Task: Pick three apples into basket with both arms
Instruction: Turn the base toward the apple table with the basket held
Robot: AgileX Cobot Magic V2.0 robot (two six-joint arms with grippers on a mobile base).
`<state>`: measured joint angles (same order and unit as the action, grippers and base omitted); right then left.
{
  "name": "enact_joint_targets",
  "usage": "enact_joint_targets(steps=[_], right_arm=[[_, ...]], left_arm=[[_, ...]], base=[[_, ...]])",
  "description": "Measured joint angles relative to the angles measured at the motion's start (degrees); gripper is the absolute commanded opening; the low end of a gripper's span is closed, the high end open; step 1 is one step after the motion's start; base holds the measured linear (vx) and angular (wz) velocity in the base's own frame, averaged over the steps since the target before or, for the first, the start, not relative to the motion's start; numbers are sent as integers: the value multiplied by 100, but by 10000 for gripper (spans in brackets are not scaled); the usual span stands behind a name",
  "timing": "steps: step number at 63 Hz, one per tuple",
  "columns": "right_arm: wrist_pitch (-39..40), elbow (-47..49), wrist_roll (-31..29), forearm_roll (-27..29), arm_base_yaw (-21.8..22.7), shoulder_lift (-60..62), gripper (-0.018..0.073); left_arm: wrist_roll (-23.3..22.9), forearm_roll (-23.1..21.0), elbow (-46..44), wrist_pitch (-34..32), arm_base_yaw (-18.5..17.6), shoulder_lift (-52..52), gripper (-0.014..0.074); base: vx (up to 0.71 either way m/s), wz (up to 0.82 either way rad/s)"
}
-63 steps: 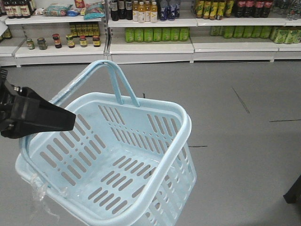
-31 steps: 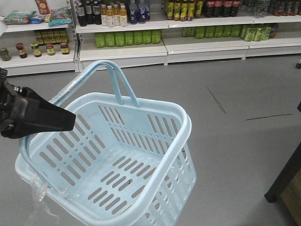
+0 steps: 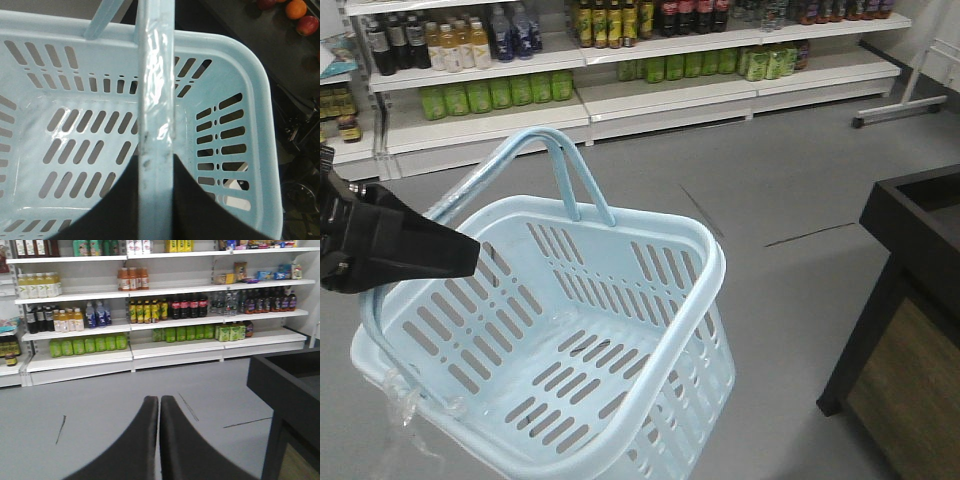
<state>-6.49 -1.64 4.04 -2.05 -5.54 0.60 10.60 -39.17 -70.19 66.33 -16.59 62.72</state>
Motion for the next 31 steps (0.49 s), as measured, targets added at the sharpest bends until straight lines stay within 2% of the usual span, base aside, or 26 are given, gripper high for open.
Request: enact_joint_targets(steps=[31], right_arm=[[0,0,0,0,0,0,-1]], left_arm=[[0,0,0,0,0,0,-8]], base=[[12,-48]])
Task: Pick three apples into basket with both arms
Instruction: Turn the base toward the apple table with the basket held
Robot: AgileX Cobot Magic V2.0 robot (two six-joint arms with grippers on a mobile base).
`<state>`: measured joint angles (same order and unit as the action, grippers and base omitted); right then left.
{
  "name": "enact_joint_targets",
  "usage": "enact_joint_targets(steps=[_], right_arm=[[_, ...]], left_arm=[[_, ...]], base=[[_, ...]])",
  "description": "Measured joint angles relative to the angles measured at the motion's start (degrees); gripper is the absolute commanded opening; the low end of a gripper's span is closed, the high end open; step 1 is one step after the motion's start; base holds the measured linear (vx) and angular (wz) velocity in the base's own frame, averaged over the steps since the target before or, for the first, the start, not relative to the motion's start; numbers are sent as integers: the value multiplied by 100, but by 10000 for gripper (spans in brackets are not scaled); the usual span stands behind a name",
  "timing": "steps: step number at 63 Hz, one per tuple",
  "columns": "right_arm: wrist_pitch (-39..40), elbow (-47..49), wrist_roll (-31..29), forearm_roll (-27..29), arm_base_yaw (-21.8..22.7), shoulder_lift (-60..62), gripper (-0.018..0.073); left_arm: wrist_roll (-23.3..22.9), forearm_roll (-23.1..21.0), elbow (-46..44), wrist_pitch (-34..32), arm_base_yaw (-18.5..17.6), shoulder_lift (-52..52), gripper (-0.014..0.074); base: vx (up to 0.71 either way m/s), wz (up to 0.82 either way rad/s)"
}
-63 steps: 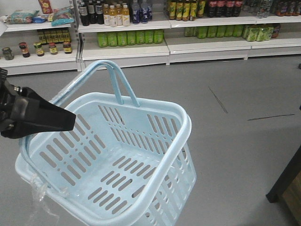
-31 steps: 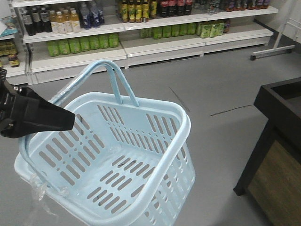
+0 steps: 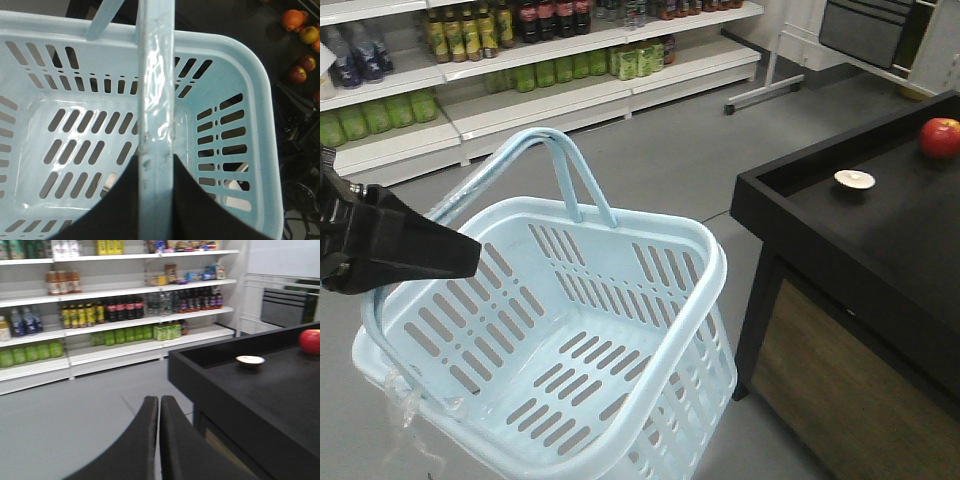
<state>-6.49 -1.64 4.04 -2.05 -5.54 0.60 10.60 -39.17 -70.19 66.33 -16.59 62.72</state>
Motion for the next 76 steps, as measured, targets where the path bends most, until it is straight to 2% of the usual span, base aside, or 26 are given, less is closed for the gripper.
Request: enact_joint_targets(steps=[76], right_arm=[[0,0,0,0,0,0,-1]], left_arm=[[0,0,0,0,0,0,-8]], base=[[9,-35]])
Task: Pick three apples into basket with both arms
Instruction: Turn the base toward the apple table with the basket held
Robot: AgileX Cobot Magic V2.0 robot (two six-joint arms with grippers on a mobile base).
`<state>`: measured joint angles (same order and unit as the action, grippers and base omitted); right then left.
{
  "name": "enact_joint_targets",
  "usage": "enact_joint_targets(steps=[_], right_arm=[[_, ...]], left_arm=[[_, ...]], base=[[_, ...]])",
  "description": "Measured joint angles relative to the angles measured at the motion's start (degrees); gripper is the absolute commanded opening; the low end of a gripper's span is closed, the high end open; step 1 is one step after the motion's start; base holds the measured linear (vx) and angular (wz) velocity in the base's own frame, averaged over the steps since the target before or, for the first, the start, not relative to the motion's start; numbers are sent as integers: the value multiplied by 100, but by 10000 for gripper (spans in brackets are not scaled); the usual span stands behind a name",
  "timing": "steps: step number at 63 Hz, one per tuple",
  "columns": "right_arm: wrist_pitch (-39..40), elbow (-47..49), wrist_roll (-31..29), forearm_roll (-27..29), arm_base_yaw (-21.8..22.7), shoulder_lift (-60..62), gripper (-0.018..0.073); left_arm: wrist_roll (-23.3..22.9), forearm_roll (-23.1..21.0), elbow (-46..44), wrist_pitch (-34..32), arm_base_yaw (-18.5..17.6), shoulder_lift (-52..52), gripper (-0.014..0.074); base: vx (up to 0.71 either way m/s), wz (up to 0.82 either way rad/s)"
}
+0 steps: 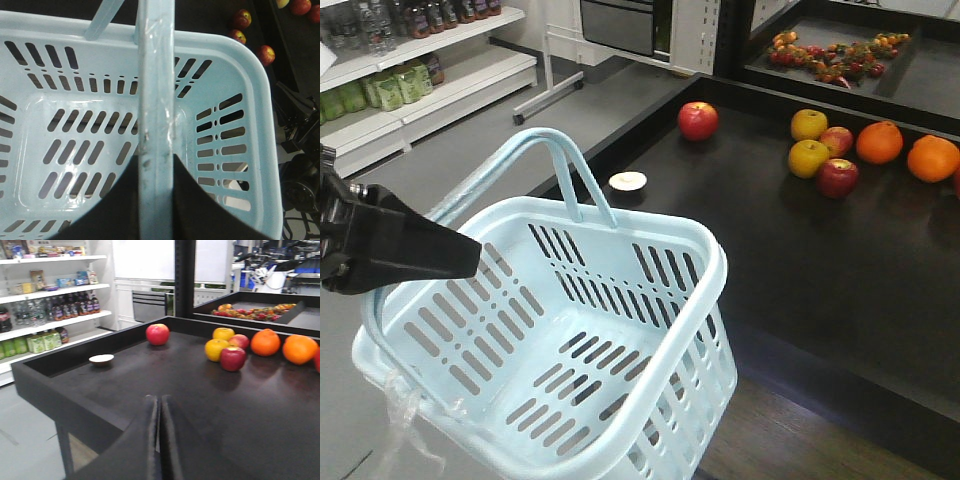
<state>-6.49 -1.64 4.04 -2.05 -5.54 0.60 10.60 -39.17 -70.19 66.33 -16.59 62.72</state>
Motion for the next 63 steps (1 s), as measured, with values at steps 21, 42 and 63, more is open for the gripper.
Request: enact_joint_targets(steps=[21,42,63], right_arm=[[0,0,0,0,0,0,-1],[0,0,0,0,0,0,-1],[0,0,0,0,0,0,-1]], left_arm=[[0,0,0,0,0,0,-8],[0,0,0,0,0,0,-8],[0,0,0,0,0,0,-8]], base=[[4,-35],[1,-27],[0,-13]])
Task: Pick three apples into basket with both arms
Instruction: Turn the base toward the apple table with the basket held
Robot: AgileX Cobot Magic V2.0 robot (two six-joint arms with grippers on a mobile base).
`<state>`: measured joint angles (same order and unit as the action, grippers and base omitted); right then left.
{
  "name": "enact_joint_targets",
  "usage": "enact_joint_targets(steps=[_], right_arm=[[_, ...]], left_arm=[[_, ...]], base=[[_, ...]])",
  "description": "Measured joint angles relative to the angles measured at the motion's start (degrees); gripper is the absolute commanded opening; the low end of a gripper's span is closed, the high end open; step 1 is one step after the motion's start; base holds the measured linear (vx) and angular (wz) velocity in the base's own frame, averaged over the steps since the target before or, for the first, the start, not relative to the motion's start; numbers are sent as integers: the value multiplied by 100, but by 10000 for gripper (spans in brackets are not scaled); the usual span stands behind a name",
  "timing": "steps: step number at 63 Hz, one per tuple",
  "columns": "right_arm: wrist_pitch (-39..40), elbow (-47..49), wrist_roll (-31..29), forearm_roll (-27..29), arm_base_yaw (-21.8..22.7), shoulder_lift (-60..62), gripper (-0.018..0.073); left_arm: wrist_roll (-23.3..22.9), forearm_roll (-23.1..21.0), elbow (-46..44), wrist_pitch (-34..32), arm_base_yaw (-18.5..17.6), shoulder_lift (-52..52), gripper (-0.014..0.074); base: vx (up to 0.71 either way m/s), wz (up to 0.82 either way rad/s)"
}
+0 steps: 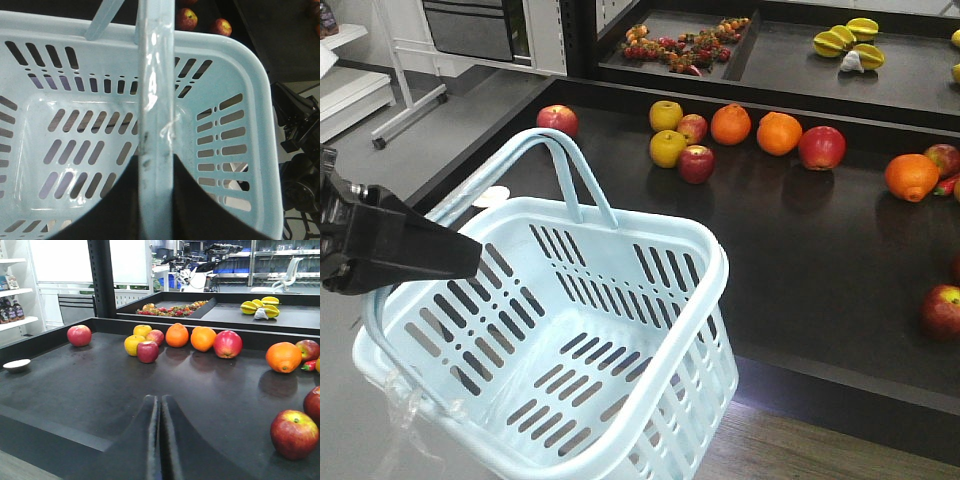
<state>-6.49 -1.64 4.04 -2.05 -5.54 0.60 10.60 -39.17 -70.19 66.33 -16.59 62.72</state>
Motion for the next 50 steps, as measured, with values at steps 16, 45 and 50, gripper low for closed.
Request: enact_joint_targets(steps=[16,45,50], right_arm=[[0,0,0,0,0,0,-1],[0,0,0,0,0,0,-1],[0,0,0,0,0,0,-1]], left_arm=[[0,0,0,0,0,0,-8],[0,0,0,0,0,0,-8],[0,0,0,0,0,0,-8]], base=[[2,-8],[4,-16],[6,-21]])
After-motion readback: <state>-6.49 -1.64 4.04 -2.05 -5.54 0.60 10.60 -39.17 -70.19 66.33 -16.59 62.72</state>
